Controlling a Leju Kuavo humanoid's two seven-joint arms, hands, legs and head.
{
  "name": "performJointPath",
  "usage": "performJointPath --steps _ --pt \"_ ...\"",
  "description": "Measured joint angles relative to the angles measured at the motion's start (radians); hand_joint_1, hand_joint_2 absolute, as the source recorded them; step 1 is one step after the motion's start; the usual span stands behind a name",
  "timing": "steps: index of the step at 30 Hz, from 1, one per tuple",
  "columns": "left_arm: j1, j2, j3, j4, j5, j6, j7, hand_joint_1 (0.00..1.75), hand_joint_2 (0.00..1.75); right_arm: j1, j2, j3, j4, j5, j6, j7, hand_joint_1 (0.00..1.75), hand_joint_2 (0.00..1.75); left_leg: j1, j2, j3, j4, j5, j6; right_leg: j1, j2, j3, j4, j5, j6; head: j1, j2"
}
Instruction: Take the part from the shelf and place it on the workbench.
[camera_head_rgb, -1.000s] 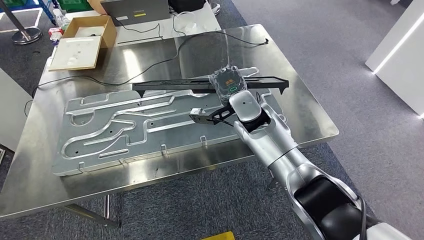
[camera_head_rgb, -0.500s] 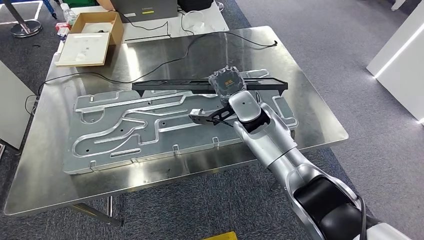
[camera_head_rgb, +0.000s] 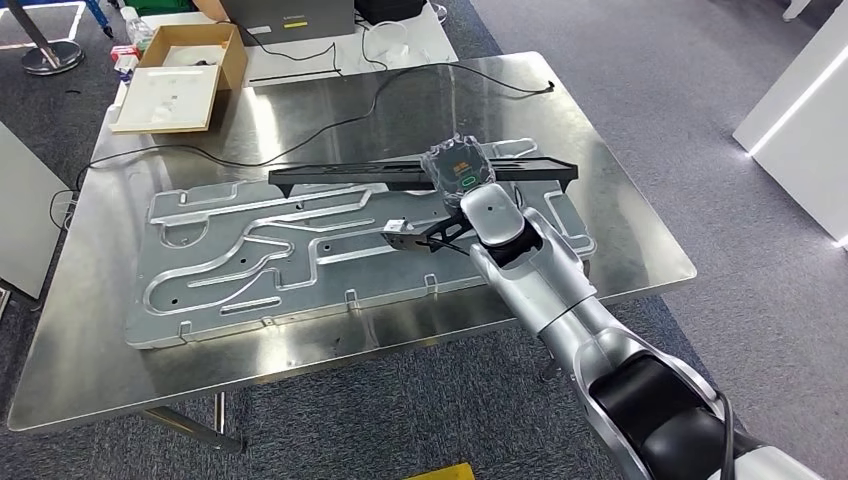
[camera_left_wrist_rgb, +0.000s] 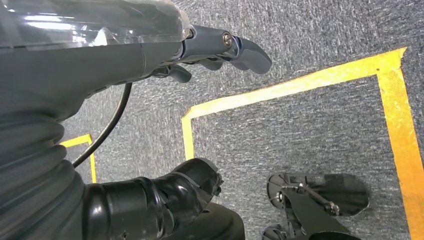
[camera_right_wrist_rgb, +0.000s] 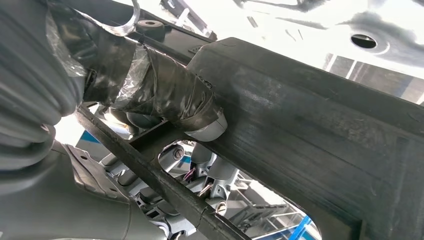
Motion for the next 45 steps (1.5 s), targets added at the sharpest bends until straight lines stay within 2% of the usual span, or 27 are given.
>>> performJointPath --steps 5,9,10,14,36,40,45 --pt "0.000 0.000 0.000 0.000 0.001 0.001 -0.008 0.00 1.75 0.001 -0.002 0.000 0.000 0.000 0.000 0.000 1.75 1.75 0.000 0.000 0.000 0.000 0.000 0.000 0.000 0.000 0.000 0.000 0.000 0.000 0.000 0.000" --pt "-0.001 0.000 0.000 0.000 0.017 0.021 -0.045 0.00 1.75 0.003 -0.008 0.000 -0.003 -0.005 0.001 0.001 0.00 0.00 0.000 0.000 0.000 0.000 0.000 0.000 0.000 0.000 0.000 0.000 0.000 0.000 0.000 0.000" --pt "-0.001 0.001 0.000 0.000 0.020 0.026 -0.049 0.00 1.75 0.005 -0.010 0.000 -0.006 -0.007 0.002 0.002 0.00 0.00 0.000 0.000 0.000 0.000 0.000 0.000 0.000 0.000 0.000 0.000 0.000 0.000 0.000 0.000" --pt "-0.002 0.002 0.000 0.000 0.024 0.039 -0.046 0.00 0.00 0.014 -0.019 0.000 -0.016 -0.012 0.003 0.003 0.00 0.00 0.000 0.000 0.000 0.000 0.000 0.000 0.000 0.000 0.000 0.000 0.000 0.000 0.000 0.000" --pt "-0.002 0.005 0.000 0.000 0.022 0.028 -0.034 0.00 0.00 0.025 -0.034 0.000 -0.019 -0.020 0.002 0.004 0.00 0.00 0.000 0.000 0.001 0.000 0.000 0.000 0.000 0.000 0.000 0.000 0.000 0.001 0.000 0.000" --pt "-0.002 0.005 0.000 0.000 0.015 0.026 -0.032 0.00 0.00 0.036 -0.027 -0.018 -0.033 -0.101 -0.006 0.008 0.00 0.00 0.000 0.000 0.001 0.000 0.000 0.000 0.000 0.000 0.001 0.000 0.000 0.001 0.000 0.000" --pt "-0.002 0.005 0.000 0.000 0.007 0.026 -0.032 0.00 0.00 0.067 0.014 -0.090 -0.099 -0.194 -0.006 0.011 0.00 0.00 0.000 0.000 0.001 0.000 0.000 0.000 0.000 0.000 0.001 0.000 -0.001 0.001 0.000 0.000"
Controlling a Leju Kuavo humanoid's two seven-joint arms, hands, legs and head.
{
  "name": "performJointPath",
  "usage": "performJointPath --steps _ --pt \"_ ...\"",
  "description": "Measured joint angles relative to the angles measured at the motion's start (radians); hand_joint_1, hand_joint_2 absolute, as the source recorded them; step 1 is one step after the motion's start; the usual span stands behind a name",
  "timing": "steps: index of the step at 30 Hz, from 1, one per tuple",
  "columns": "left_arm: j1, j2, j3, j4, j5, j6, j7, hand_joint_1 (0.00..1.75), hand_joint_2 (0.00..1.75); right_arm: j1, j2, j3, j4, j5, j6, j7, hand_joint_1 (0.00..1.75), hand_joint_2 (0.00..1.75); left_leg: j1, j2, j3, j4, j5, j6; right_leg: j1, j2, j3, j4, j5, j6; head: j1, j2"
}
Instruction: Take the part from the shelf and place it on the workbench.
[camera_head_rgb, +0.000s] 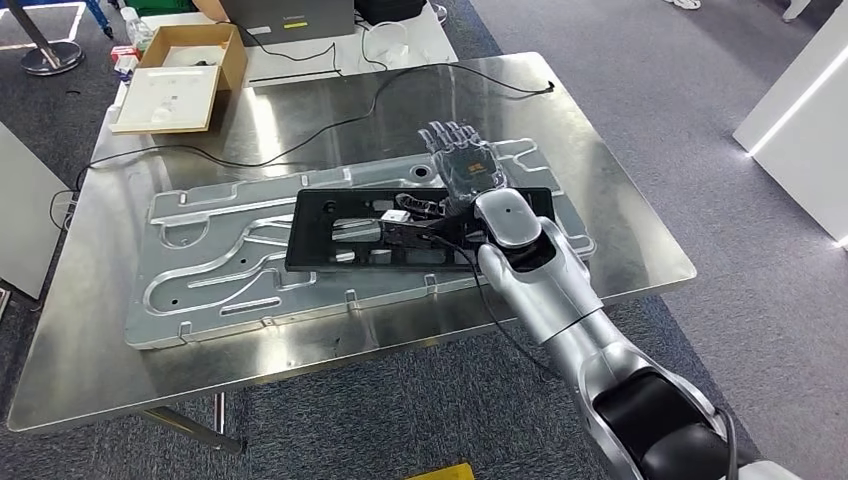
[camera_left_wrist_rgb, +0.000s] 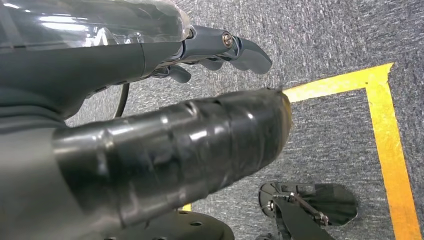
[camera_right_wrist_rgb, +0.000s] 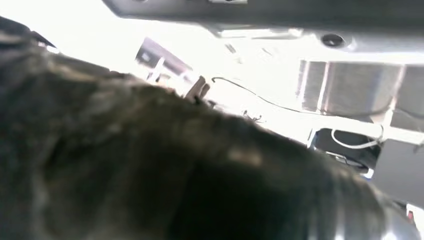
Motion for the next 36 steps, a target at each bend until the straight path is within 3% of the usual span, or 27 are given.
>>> performJointPath --steps 11,26,29,33,36 --pt "0.000 0.000 0.000 0.000 -0.016 0.000 0.000 0.00 0.00 0.047 0.056 0.068 -0.093 -0.122 -0.002 -0.061 0.00 0.00 0.000 0.000 0.000 0.000 0.000 0.000 0.000 0.000 0.000 0.000 -0.001 0.001 0.000 0.000" --pt "0.000 0.000 0.000 0.000 -0.017 -0.001 0.000 0.00 0.00 0.065 0.062 0.107 -0.121 -0.145 -0.002 -0.070 0.00 0.00 0.000 0.000 0.000 0.000 0.000 0.000 0.000 0.000 0.001 0.000 -0.001 0.001 0.000 0.000" --pt "-0.001 0.002 0.000 0.000 -0.024 -0.006 -0.003 0.00 0.00 0.101 0.065 0.184 -0.160 -0.175 -0.003 -0.071 0.00 0.00 0.000 0.000 0.001 0.000 0.000 0.000 0.000 0.000 0.001 0.000 -0.001 0.001 0.000 0.000" --pt "-0.002 0.006 0.000 0.000 -0.025 -0.014 -0.010 0.00 0.00 0.144 0.063 0.284 -0.215 -0.207 -0.015 -0.047 0.00 1.75 0.000 0.000 0.001 -0.001 0.000 0.000 0.000 0.000 0.001 0.000 -0.001 0.001 0.000 0.000" --pt "-0.002 0.009 0.000 0.000 -0.020 -0.014 -0.010 0.00 0.00 0.162 0.057 0.326 -0.248 -0.211 -0.021 -0.030 0.00 1.75 0.000 0.000 0.001 -0.001 0.000 0.000 0.000 0.000 0.001 0.000 -0.001 0.000 0.000 0.000"
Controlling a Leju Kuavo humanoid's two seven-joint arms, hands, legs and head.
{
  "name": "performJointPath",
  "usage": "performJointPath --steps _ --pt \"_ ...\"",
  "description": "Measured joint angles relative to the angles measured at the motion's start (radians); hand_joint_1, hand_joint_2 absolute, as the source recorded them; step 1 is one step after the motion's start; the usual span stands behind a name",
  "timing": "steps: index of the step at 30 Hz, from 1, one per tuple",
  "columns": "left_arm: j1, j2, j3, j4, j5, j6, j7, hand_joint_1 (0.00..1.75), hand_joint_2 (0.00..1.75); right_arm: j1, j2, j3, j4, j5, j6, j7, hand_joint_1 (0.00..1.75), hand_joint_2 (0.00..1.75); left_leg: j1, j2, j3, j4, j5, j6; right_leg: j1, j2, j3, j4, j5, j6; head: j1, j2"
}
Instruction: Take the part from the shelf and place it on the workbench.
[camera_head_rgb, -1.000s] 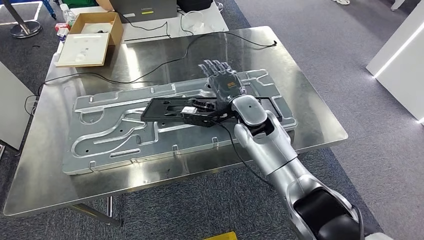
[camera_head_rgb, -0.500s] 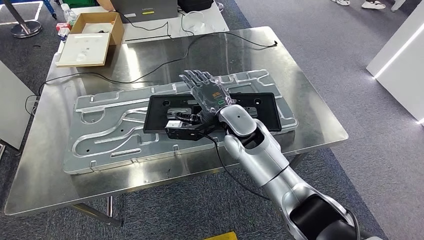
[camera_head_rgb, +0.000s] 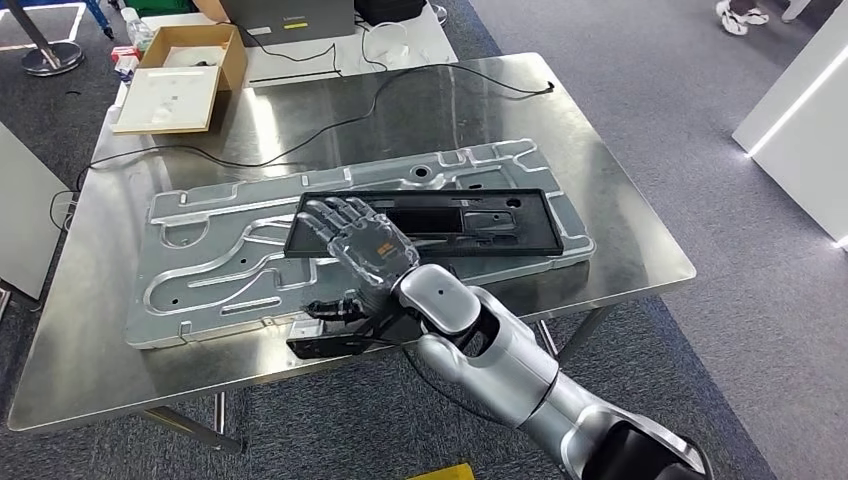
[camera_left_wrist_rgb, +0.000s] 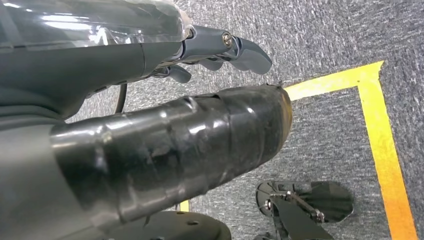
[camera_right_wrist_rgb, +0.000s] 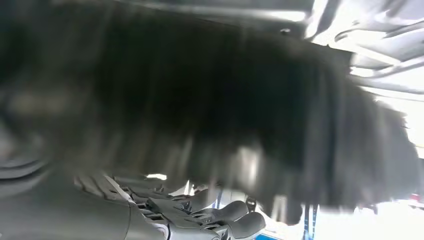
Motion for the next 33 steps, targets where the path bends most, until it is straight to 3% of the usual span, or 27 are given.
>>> performJointPath --steps 8,13,18,21,30,33 --pt "0.001 0.005 0.000 0.000 0.026 -0.002 0.011 0.00 0.00 0.003 -0.058 0.039 -0.087 0.006 0.027 0.042 0.00 1.75 0.000 0.000 0.000 0.000 0.000 0.000 -0.001 0.000 0.001 0.000 0.000 0.000 0.000 0.000" --pt "0.007 0.011 0.000 0.000 0.042 0.001 0.042 0.00 0.00 -0.017 -0.201 0.054 -0.225 -0.010 0.112 0.060 0.00 1.75 -0.001 -0.001 0.000 0.002 -0.001 0.002 -0.001 -0.002 0.002 -0.001 0.000 0.001 0.000 0.000" --pt "0.011 0.016 0.000 0.000 0.072 0.009 0.056 0.00 0.00 -0.132 -0.365 0.052 -0.352 -0.067 0.196 0.084 0.00 1.75 -0.002 -0.001 0.000 0.003 -0.002 0.003 -0.002 -0.002 0.002 -0.001 0.001 0.002 0.000 0.000" --pt "0.014 0.017 0.000 0.000 0.077 0.012 0.058 0.00 0.00 -0.185 -0.429 0.043 -0.404 -0.089 0.223 0.085 0.00 1.75 -0.002 -0.001 0.000 0.003 -0.002 0.004 -0.002 -0.002 0.002 -0.001 0.001 0.003 0.000 0.000" --pt "0.013 0.017 0.000 0.000 0.084 0.013 0.060 0.00 0.00 -0.214 -0.496 0.043 -0.457 -0.081 0.223 0.104 0.00 1.75 -0.002 -0.001 0.001 0.003 -0.003 0.005 -0.002 -0.001 0.002 -0.001 0.000 0.004 0.000 0.000" --pt "0.014 0.017 0.000 0.000 0.100 0.016 0.069 0.00 0.00 -0.266 -0.539 0.043 -0.475 -0.089 0.237 0.123 0.00 1.75 -0.002 -0.001 0.000 0.003 -0.003 0.005 -0.002 -0.001 0.002 -0.001 0.000 0.004 0.000 0.000"
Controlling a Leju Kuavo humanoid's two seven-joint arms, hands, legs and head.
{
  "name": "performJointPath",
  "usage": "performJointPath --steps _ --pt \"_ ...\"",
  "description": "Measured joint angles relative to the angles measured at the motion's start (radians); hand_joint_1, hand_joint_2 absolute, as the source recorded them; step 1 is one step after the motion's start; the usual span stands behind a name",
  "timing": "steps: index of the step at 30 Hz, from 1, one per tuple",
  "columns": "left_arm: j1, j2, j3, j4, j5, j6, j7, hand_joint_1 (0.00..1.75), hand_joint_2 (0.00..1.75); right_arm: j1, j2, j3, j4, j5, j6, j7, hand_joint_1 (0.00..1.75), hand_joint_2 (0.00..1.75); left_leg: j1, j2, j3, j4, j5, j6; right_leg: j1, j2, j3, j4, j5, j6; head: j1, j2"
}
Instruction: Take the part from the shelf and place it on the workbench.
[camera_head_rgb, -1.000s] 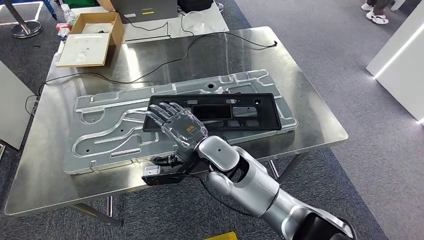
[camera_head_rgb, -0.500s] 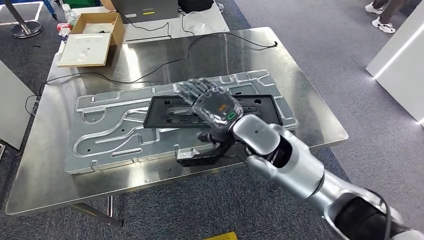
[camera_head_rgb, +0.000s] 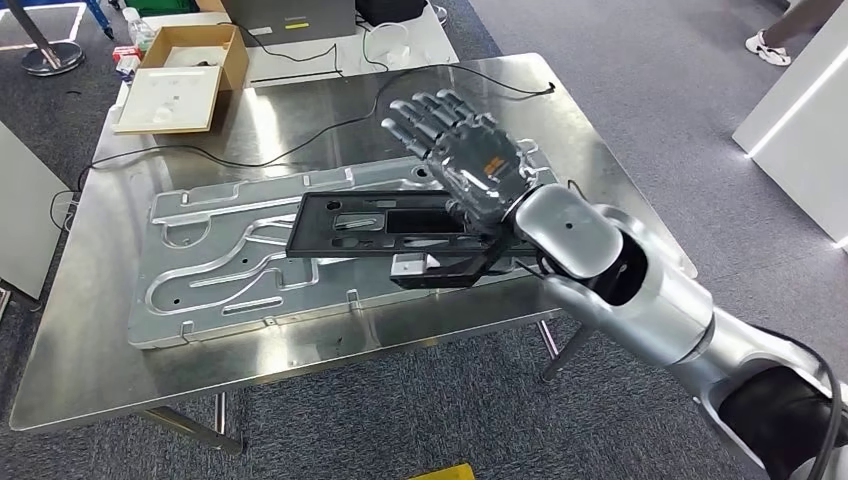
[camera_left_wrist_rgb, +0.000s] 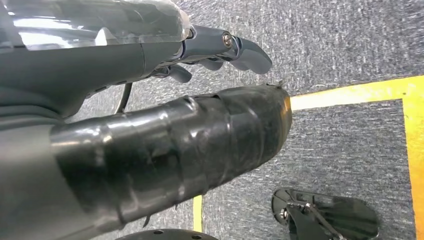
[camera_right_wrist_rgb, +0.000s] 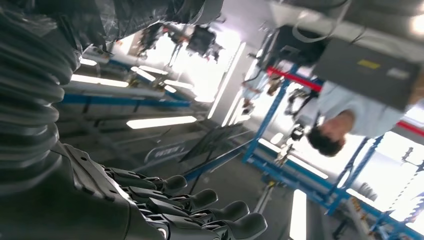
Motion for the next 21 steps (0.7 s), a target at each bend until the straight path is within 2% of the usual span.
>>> performJointPath --steps 1,3,5,9,12,14,16,18,21 --pt "0.000 0.000 0.000 0.000 0.005 0.002 0.006 0.00 0.00 -0.030 -0.024 -0.004 -0.011 -0.012 0.013 0.004 0.00 1.75 0.000 0.000 0.000 0.000 0.000 0.000 0.000 0.000 0.000 0.000 0.000 0.000 0.000 0.000" --pt "0.003 0.000 0.000 0.000 0.013 0.006 0.020 0.00 0.00 -0.103 -0.085 -0.024 -0.037 -0.047 0.054 0.003 0.00 0.87 0.000 -0.001 -0.001 0.001 0.000 0.001 -0.001 -0.001 0.000 0.000 0.000 0.001 0.000 0.000" --pt "0.008 0.000 0.000 0.000 0.023 0.009 0.029 0.00 0.00 -0.197 -0.168 -0.058 -0.068 -0.100 0.117 -0.007 0.00 0.00 -0.002 -0.003 -0.001 0.002 -0.001 0.003 -0.003 -0.002 -0.001 0.000 -0.002 0.004 0.000 0.000" --pt "0.024 0.000 0.000 0.000 0.046 0.016 0.039 0.00 0.00 -0.480 -0.368 -0.138 -0.109 -0.189 0.220 -0.043 0.00 0.00 -0.005 -0.014 -0.006 0.001 -0.003 0.006 -0.006 -0.012 -0.001 0.000 -0.006 0.010 0.000 0.000" --pt "0.035 -0.001 0.000 0.000 0.048 0.024 0.046 0.00 0.00 -0.737 -0.445 -0.136 -0.091 -0.136 0.193 -0.037 0.00 0.00 -0.007 -0.016 -0.007 0.002 -0.005 0.009 -0.007 -0.014 -0.001 0.000 -0.008 0.012 0.000 0.000" --pt "0.035 -0.003 0.000 0.000 0.039 0.026 0.048 0.00 0.00 -0.906 -0.455 -0.086 -0.055 -0.076 0.122 0.016 0.00 0.00 -0.008 -0.016 -0.007 0.002 -0.006 0.010 -0.008 -0.013 -0.001 0.000 -0.010 0.013 0.000 0.000" --pt "0.033 -0.007 0.000 0.000 0.017 0.025 0.054 0.00 0.00 -1.093 -0.434 0.015 0.012 -0.007 0.013 0.124 0.00 0.00 -0.009 -0.015 -0.006 0.001 -0.007 0.010 -0.009 -0.013 -0.001 0.000 -0.011 0.014 0.000 0.000" --pt "0.033 -0.012 0.000 0.000 -0.013 0.021 0.073 0.00 0.00 -1.292 -0.389 0.158 0.095 0.019 -0.083 0.267 0.00 0.00 -0.010 -0.015 -0.005 0.001 -0.008 0.011 -0.010 -0.013 0.000 0.001 -0.013 0.014 0.000 0.000" --pt "0.035 -0.025 0.000 0.000 -0.044 0.010 0.114 0.00 0.00 -1.564 -0.335 0.401 0.174 0.002 -0.138 0.465 0.00 0.00 -0.009 -0.015 -0.001 0.001 -0.009 0.010 -0.010 -0.014 0.002 0.000 -0.016 0.013 0.000 0.000"
